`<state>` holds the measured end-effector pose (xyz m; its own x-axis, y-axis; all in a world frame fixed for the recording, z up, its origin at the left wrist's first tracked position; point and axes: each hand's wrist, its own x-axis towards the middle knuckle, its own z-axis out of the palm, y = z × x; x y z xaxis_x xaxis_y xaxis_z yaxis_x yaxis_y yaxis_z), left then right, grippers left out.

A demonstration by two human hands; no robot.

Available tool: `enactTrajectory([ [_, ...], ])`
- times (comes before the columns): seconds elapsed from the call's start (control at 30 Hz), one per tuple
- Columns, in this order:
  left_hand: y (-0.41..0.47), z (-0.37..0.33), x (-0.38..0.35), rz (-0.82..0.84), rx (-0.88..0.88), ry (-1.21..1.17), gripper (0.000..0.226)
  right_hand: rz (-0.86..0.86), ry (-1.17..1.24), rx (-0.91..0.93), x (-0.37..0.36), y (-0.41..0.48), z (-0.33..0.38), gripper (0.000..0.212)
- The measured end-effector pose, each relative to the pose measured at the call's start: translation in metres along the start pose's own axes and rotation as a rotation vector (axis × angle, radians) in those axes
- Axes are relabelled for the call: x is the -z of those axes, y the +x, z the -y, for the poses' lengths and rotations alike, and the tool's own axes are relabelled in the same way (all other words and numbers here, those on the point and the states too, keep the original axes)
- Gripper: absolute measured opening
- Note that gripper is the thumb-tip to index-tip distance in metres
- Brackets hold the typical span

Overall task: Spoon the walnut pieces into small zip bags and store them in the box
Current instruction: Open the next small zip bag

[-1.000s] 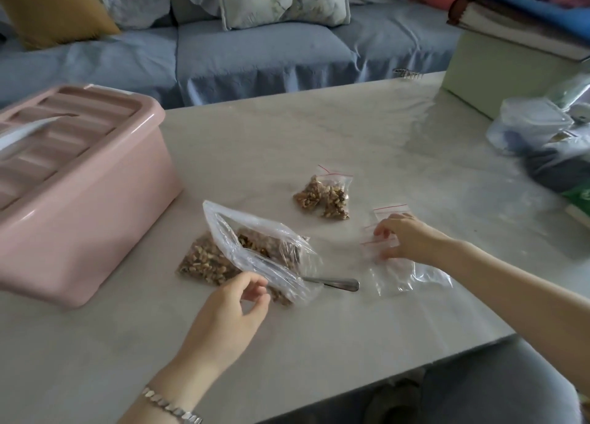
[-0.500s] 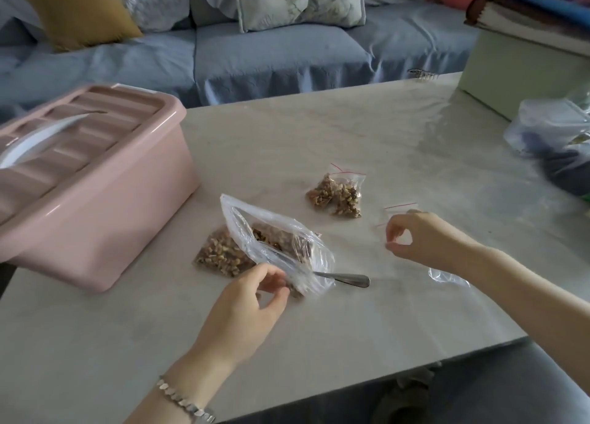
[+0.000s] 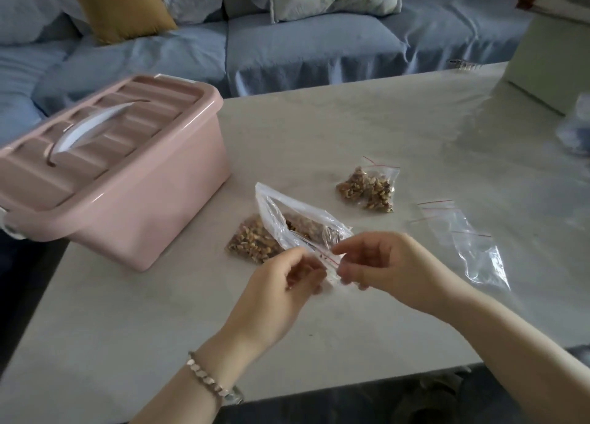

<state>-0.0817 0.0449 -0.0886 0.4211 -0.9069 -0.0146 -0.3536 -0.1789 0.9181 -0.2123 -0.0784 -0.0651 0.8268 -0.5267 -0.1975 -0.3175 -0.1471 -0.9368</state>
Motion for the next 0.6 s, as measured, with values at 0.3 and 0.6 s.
enactTrajectory([
  [0.3,-0.004,0.011,0.008,-0.396,-0.177,0.451,0.015,-0.17,0.143,-0.137,-0.019,0.002,0.006,0.014],
  [0.6,-0.014,-0.01,-0.002,-0.193,0.101,0.007,0.028,-0.267,0.123,-0.102,-0.04,-0.005,0.014,0.011],
])
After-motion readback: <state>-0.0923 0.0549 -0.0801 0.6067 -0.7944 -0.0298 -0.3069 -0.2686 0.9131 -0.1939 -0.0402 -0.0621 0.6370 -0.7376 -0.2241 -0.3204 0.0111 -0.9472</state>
